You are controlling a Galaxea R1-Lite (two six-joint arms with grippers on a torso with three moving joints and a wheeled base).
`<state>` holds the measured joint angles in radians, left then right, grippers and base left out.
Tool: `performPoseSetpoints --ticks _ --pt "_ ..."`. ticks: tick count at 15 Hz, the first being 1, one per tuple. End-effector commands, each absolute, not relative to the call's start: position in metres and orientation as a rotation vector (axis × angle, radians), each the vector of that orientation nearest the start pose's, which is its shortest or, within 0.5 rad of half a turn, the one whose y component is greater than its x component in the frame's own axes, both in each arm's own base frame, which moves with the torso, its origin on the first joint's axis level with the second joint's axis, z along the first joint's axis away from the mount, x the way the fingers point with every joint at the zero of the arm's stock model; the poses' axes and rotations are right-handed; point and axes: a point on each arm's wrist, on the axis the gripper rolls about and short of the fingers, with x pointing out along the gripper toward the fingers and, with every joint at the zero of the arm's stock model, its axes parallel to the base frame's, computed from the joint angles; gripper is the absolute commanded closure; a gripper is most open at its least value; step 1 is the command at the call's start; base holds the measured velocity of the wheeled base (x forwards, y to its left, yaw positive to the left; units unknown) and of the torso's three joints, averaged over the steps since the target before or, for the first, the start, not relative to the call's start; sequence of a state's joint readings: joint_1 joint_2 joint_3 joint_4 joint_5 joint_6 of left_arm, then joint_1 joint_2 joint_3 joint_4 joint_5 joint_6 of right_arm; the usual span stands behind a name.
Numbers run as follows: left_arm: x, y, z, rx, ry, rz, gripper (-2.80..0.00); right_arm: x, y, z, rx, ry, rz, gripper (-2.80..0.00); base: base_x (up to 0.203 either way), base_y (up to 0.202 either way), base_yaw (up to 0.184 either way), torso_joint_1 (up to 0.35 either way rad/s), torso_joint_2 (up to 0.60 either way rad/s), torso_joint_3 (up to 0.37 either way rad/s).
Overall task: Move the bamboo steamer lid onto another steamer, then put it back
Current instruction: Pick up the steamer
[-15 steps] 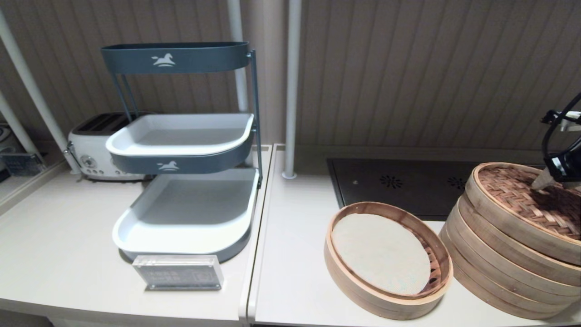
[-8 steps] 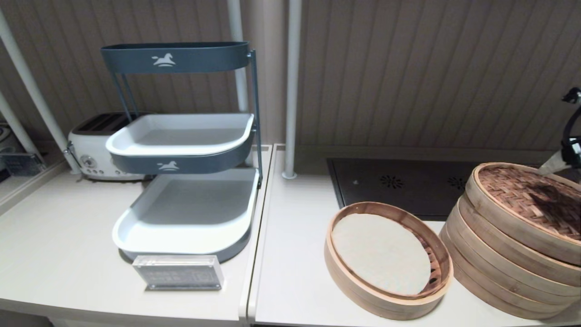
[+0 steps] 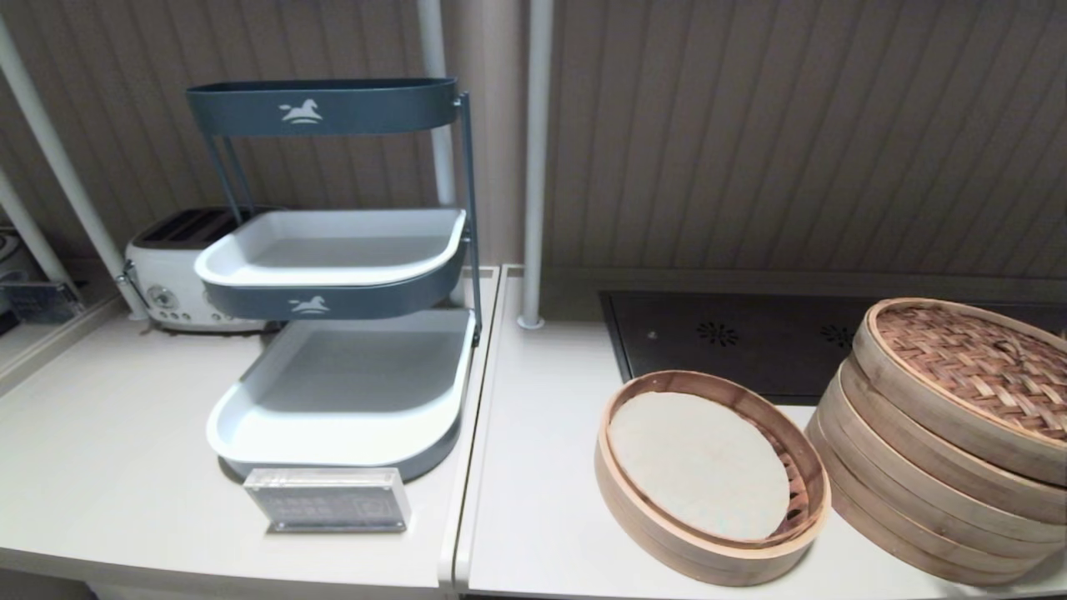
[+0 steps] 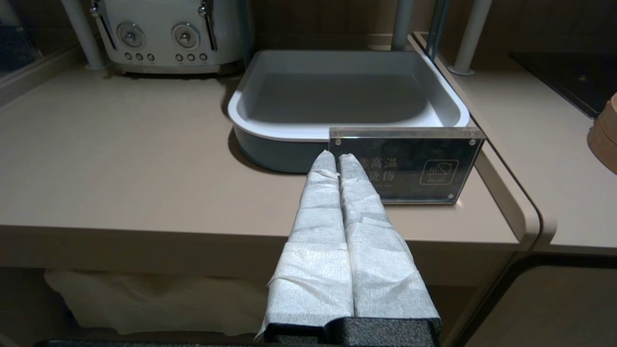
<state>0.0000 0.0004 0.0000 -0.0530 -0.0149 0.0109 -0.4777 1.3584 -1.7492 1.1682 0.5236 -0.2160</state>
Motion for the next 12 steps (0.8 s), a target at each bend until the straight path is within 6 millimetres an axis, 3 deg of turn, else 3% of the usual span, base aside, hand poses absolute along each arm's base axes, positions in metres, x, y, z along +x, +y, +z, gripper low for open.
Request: performPoseSetpoints --ticks 1,4,8,10,12 --pt "-0.021 0.0 0.073 0.011 -0.028 -0.015 0.0 0.07 -0.023 0.357 0.136 0.587 0.153 0.0 0.0 0.0 0.0 0.0 0.0 0.0" --pt "-0.021 0.0 0.073 0.009 -0.028 -0.015 0.0 0.004 0.013 0.32 0.087 0.49 0.253 0.0 0.0 0.0 0.0 0.0 0.0 0.0" --pt "-0.021 0.0 0.073 0.009 -0.028 -0.015 0.0 -0.048 0.027 0.24 0.025 0.458 0.444 0.0 0.0 0.0 0.0 0.0 0.0 0.0" --pt "-0.021 0.0 0.073 0.009 -0.028 -0.015 0.0 -0.053 0.025 0.197 -0.032 0.408 0.395 0.0 0.0 0.0 0.0 0.0 0.0 0.0" --pt "-0.021 0.0 0.073 0.009 -0.028 -0.015 0.0 -0.039 0.018 0.163 -0.066 0.384 0.287 0.0 0.0 0.0 0.0 0.0 0.0 0.0"
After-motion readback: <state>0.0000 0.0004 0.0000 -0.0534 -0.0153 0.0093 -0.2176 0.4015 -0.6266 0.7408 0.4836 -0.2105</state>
